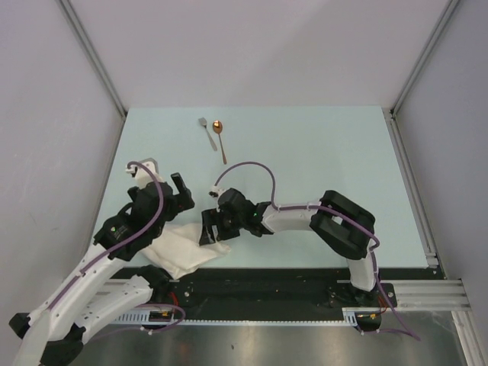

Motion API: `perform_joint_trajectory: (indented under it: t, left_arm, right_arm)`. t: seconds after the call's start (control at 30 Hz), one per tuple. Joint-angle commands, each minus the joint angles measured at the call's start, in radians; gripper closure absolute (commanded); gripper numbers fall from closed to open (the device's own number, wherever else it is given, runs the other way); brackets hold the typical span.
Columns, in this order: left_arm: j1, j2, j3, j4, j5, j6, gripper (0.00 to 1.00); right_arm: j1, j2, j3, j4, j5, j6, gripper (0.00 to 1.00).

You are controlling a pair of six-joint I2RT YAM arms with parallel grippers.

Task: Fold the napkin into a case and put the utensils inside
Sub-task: Pick up the crumpled napkin from the corner of the board, then move the crumpled napkin to the corner of the board.

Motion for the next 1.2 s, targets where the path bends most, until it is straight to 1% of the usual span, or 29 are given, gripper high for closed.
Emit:
perform_joint_trajectory:
  t: [0.0, 0.03, 0.07, 0.1, 0.17, 0.2, 0.23, 0.3, 0.33, 0.37, 0.43, 0.47, 0.5, 0.53, 0.57, 0.6, 0.63, 0.67, 0.7, 0.73, 0.8, 0.83, 0.87, 0.93, 0.97, 1.03, 1.1, 1.13, 1.17]
  left_arm:
    - [0.006, 0.012, 0.022, 0.027, 0.006, 0.004, 0.00]
    - [0.007, 0.015, 0.024, 0.032, 0.009, 0.007, 0.00]
    - [0.007, 0.025, 0.025, 0.038, 0.017, 0.007, 0.01]
    - [0.006, 0.028, 0.027, 0.042, 0.023, 0.007, 0.00]
    - [0.006, 0.035, 0.024, 0.068, 0.058, 0.024, 0.00]
    - [0.007, 0.038, 0.021, 0.087, 0.081, 0.037, 0.00]
    - [0.006, 0.043, 0.011, 0.102, 0.111, 0.054, 0.00]
    - [0.006, 0.046, 0.002, 0.163, 0.194, 0.096, 0.00]
    - [0.006, 0.052, -0.005, 0.183, 0.216, 0.102, 0.00]
    - [0.007, 0.060, -0.007, 0.199, 0.239, 0.114, 0.00]
    - [0.006, 0.080, -0.012, 0.251, 0.314, 0.123, 0.00]
    - [0.007, 0.100, -0.015, 0.275, 0.348, 0.140, 0.00]
    - [0.006, 0.114, -0.018, 0.300, 0.383, 0.150, 0.01]
    - [0.006, 0.129, -0.021, 0.338, 0.459, 0.154, 0.02]
    - [0.006, 0.149, -0.021, 0.358, 0.493, 0.157, 0.02]
    - [0.006, 0.179, -0.022, 0.377, 0.526, 0.154, 0.03]
    - [0.006, 0.196, -0.022, 0.410, 0.588, 0.150, 0.03]
    - [0.003, 0.209, -0.022, 0.424, 0.628, 0.144, 0.04]
    - [0.000, 0.222, -0.025, 0.436, 0.647, 0.139, 0.05]
    - [-0.004, 0.223, -0.027, 0.452, 0.661, 0.134, 0.05]
    - [-0.007, 0.207, -0.032, 0.484, 0.672, 0.130, 0.05]
    - [-0.007, 0.201, -0.036, 0.493, 0.673, 0.131, 0.05]
    - [-0.007, 0.192, -0.038, 0.509, 0.675, 0.134, 0.05]
    - [-0.005, 0.172, -0.039, 0.518, 0.670, 0.145, 0.05]
    - [-0.007, 0.163, -0.039, 0.522, 0.669, 0.150, 0.05]
    - [-0.007, 0.144, -0.044, 0.527, 0.664, 0.154, 0.05]
    - [-0.005, 0.129, -0.050, 0.536, 0.668, 0.154, 0.05]
    - [-0.005, 0.120, -0.062, 0.542, 0.679, 0.157, 0.04]
    - [-0.007, 0.102, -0.070, 0.555, 0.691, 0.159, 0.05]
  right_arm:
    - [0.004, 0.074, 0.031, 0.051, -0.081, 0.018, 0.31]
    - [0.005, 0.079, 0.031, 0.065, -0.093, 0.019, 0.36]
    - [0.005, 0.084, 0.030, 0.063, -0.101, 0.012, 0.43]
    - [0.002, 0.079, 0.028, 0.056, -0.084, 0.005, 0.62]
    - [-0.027, 0.032, 0.001, 0.022, -0.061, -0.024, 0.82]
    - [-0.041, 0.007, -0.012, 0.013, -0.049, -0.034, 0.97]
    - [-0.062, -0.061, -0.028, -0.016, -0.038, -0.046, 1.00]
    - [-0.137, -0.149, -0.082, -0.056, -0.001, -0.083, 1.00]
    - [-0.168, -0.193, -0.100, -0.109, 0.008, -0.098, 1.00]
    - [-0.234, -0.296, -0.116, -0.137, 0.016, -0.107, 1.00]
    - [-0.295, -0.396, -0.162, -0.217, 0.037, -0.149, 1.00]
    - [-0.327, -0.501, -0.174, -0.239, 0.046, -0.162, 1.00]
    - [-0.375, -0.543, -0.177, -0.262, 0.052, -0.193, 1.00]
    - [-0.403, -0.585, -0.168, -0.336, 0.056, -0.214, 1.00]
    - [-0.432, -0.649, -0.151, -0.382, 0.065, -0.233, 1.00]
    - [-0.494, -0.684, -0.133, -0.432, 0.094, -0.251, 1.00]
    - [-0.530, -0.717, -0.090, -0.528, 0.114, -0.285, 1.00]
    - [-0.567, -0.747, -0.072, -0.562, 0.124, -0.300, 1.00]
    - [-0.654, -0.816, -0.047, -0.594, 0.123, -0.320, 1.00]
    - [-0.689, -0.839, 0.009, -0.657, 0.120, -0.361, 1.00]
    - [-0.752, -0.878, 0.094, -0.723, 0.115, -0.408, 1.00]
    - [-0.788, -0.877, 0.134, -0.777, 0.106, -0.429, 1.00]
    - [-0.793, -0.873, 0.224, -0.800, 0.102, -0.463, 1.00]
    - [-0.790, -0.851, 0.299, -0.842, 0.074, -0.475, 1.00]
    - [-0.790, -0.843, 0.348, -0.843, 0.056, -0.472, 1.00]
    - [-0.779, -0.817, 0.387, -0.825, -0.009, -0.451, 1.00]
    - [-0.715, -0.795, 0.412, -0.794, -0.061, -0.394, 1.00]
    - [-0.676, -0.783, 0.410, -0.752, -0.063, -0.377, 1.00]
    - [-0.574, -0.759, 0.407, -0.728, -0.058, -0.362, 1.00]
